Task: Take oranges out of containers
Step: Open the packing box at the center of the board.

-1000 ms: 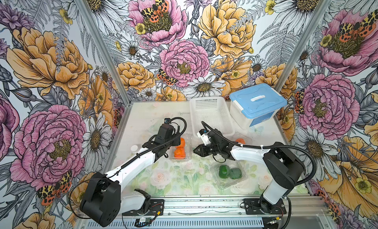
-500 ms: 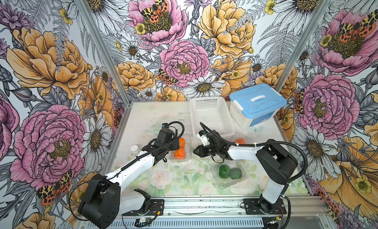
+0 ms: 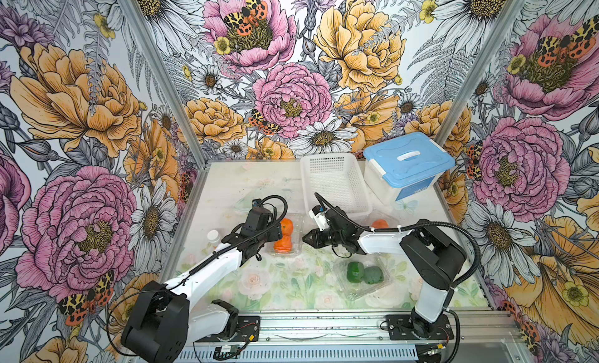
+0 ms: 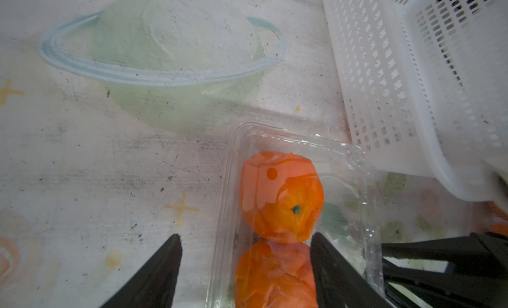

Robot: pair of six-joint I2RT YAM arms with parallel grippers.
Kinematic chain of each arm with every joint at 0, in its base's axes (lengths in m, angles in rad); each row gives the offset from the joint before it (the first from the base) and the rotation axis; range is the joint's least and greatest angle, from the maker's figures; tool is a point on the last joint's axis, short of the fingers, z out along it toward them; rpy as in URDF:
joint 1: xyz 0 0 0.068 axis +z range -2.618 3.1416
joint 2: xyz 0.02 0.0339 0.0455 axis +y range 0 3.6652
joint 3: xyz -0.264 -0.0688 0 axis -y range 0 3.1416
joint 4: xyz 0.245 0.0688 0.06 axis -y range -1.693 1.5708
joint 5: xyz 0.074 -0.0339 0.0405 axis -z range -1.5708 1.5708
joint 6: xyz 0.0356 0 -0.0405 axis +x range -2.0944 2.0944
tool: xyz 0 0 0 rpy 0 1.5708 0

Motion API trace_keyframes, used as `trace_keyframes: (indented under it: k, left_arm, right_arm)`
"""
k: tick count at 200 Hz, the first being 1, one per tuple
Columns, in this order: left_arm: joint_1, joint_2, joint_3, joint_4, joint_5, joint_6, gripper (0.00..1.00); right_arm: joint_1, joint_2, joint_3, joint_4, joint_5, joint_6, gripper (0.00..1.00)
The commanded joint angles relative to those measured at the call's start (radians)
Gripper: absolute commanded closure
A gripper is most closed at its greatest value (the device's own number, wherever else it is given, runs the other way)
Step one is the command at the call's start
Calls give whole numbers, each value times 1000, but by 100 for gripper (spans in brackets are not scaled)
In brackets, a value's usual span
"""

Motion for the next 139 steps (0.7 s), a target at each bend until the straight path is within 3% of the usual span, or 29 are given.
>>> trace_keyframes:
  k: [1, 139]
  left_arm:
    - [11, -26, -17, 10, 23, -21, 23]
    - [-18, -29, -70, 92, 19, -55, 18]
  right_arm:
    - [10, 16, 18, 81, -27, 18, 78]
    - [12, 55, -3, 186, -74, 89, 78]
